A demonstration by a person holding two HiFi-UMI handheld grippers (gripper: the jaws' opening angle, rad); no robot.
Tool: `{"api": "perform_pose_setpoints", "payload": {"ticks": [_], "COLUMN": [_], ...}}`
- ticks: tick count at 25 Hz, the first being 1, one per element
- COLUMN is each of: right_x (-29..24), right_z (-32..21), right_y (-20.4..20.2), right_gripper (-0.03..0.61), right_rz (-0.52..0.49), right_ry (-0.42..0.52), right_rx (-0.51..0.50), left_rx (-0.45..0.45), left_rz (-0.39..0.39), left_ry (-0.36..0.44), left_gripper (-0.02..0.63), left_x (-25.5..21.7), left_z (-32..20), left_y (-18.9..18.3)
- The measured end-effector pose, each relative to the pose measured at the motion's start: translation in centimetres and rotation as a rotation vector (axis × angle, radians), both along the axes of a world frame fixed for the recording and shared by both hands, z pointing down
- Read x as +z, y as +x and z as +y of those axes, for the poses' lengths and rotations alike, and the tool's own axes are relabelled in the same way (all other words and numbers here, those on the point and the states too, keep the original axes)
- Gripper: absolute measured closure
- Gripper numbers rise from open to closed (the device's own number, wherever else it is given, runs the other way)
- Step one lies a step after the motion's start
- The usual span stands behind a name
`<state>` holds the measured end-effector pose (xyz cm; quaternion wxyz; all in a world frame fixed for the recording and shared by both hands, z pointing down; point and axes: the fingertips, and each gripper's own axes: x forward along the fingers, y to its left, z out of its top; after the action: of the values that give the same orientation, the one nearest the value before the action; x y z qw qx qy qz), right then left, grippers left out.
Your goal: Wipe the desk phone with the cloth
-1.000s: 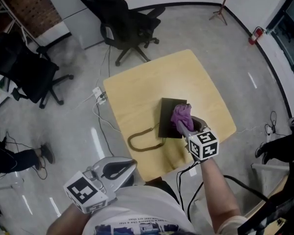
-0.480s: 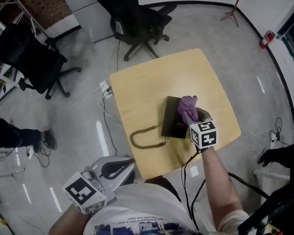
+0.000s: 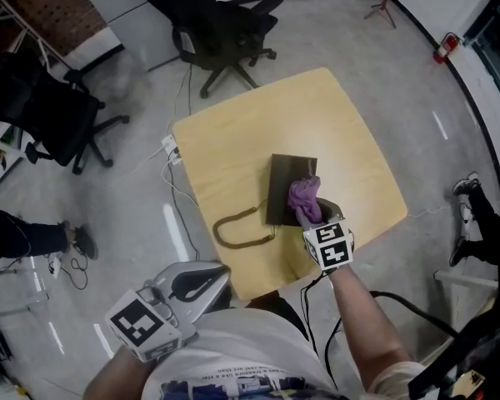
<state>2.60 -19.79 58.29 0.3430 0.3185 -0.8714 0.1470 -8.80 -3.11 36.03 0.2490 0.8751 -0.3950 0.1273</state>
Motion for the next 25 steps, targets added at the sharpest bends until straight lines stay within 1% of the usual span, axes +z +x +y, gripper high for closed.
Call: {"api": "perform_pose_setpoints", "payload": {"ticks": [2, 9, 11, 14, 19, 22, 25], "right_x": [0.5, 2.0, 1.1, -1.5, -4.5, -5.1, -4.8], "right_z": [1.4, 5.3, 5.3, 3.1, -3.4, -6.6, -7.9], "right_y": [0.2, 0.6, 0.8, 1.2, 1.7, 2.0, 2.3], "right_gripper": [0.454, 0.454, 0.454, 0.454, 0.454, 0.454, 0.454], "right_rz": [0.001, 0.018, -0.004, -0.042, -0.078, -0.088, -0.078], "right_ry": [-0.019, -0.099, -0.094, -0.036, 0.073, 0.102, 0.099], "right_rx": [-0.001, -0.026, -0.019, 0.008, 0.061, 0.084, 0.098], "left_rx": [0.010, 0.021, 0.022, 0.016, 0.014, 0.010, -0.001], "left_rz": [-0.001, 0.031, 0.030, 0.026, 0.014, 0.007, 0.003], "left_ry": [-0.004, -0.023, -0.018, -0.015, -0.012, -0.009, -0.015], "left_gripper": [0.611, 0.611, 0.611, 0.611, 0.611, 0.611, 0.611], "left_x": [0.1, -0.7, -0.7, -0.8, -0.8, -1.0, -0.9], "left_z": [0.0, -0.4, -0.3, -0.1, 0.2, 0.3, 0.4], "left_y": [0.2, 1.3, 1.3, 1.0, 0.9, 0.9, 0.8]}}
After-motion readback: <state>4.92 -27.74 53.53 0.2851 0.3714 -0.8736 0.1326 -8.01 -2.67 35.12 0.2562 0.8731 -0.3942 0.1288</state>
